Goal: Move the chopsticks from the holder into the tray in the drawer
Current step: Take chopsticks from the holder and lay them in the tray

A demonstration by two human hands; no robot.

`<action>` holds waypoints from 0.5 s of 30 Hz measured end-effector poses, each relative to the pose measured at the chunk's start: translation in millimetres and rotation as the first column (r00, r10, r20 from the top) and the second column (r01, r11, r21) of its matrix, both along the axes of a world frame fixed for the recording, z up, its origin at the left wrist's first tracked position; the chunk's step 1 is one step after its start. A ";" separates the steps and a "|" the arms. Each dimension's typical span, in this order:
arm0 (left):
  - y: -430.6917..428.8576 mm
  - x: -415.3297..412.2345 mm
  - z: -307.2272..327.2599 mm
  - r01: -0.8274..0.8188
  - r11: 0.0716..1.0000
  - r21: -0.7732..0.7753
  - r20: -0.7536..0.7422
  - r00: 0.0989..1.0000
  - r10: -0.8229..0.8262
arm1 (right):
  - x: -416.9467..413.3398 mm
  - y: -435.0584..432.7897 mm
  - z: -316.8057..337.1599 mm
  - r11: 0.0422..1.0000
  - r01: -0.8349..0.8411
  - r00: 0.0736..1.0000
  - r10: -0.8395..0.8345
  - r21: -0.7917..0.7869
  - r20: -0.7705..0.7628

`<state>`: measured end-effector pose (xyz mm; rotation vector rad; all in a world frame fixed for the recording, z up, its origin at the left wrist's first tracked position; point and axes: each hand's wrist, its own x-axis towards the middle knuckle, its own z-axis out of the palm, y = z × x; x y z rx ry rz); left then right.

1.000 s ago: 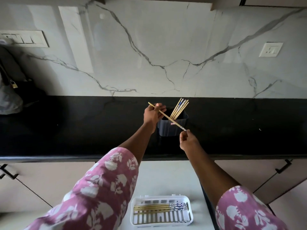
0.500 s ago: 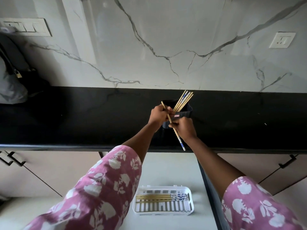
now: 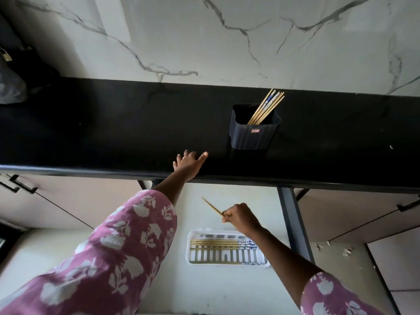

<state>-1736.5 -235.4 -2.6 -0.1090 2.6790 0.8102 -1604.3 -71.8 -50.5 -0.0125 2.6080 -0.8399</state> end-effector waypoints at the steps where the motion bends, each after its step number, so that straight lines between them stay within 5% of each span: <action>1: -3.1 -1.4 -5.2 -0.008 0.999 -0.042 0.020 1.000 0.008 | 5.1 -2.6 -8.1 0.997 -0.055 0.998 0.054 0.050 0.030; 7: -6.1 -12.1 -18.7 0.015 0.980 -0.199 0.133 0.991 0.012 | 26.7 -9.6 -42.6 0.929 -0.283 0.957 0.258 0.237 0.128; 15: -5.6 -26.3 -20.1 0.070 0.972 -0.226 0.223 0.975 -0.019 | 32.5 -21.8 -66.2 0.943 -0.298 0.931 0.252 0.151 0.266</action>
